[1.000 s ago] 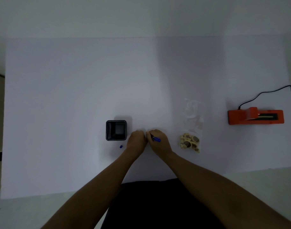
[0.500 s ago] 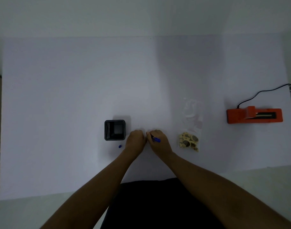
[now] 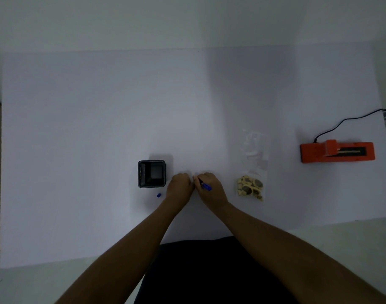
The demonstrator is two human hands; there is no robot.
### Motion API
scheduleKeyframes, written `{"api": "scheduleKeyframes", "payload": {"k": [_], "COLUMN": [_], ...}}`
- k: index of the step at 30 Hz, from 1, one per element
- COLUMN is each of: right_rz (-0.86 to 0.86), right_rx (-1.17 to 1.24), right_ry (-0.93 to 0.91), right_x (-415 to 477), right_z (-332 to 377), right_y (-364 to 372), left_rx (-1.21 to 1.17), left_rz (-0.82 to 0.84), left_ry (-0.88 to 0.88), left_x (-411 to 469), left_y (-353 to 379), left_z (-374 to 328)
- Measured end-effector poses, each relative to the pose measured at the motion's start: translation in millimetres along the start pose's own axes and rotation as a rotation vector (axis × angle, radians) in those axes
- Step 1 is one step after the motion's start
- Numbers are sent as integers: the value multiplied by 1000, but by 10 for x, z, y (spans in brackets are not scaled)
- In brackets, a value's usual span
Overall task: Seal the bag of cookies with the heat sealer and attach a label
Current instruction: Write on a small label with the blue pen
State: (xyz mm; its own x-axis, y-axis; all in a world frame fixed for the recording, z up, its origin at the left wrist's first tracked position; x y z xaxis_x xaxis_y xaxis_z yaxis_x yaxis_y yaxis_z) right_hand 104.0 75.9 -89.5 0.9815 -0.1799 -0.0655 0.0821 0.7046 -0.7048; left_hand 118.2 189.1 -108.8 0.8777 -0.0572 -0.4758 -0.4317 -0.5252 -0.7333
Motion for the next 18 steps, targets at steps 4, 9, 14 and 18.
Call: {"api": "scheduleKeyframes", "payload": {"k": [4,9,14,18], "right_rz": [13,3,-6,-17], "right_rx": [8,2,-9,-26], "right_ry": [4,20,4,10], "right_x": [-14,-17,-14,-11], "right_z": [-14,-39,-34,-51], "right_y": [26,18,-8,-21], "left_rx": [-7,-9,-13,-10], "left_rz": [2,1,-16,-10], "left_ry": [1,3,-1,-11], "left_x": [0,-5,-7,-10], "left_y": [-9,-10,-24,-22], "left_z": [-3,-13,-17,-10]}}
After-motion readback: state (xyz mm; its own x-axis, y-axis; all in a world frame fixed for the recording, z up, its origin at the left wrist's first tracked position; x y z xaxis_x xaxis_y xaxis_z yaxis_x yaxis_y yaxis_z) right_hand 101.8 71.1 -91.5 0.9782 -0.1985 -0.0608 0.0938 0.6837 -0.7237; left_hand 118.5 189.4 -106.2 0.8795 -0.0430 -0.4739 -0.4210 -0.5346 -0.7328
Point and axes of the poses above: each hand's wrist, its own x-axis towards the middle knuckle, its own y-axis out of the palm, z = x × y, the point moved 9 cm from there along x, towards the middle knuckle, and after that the axes turned 12 degrees about -z, right-handed, at the moved point
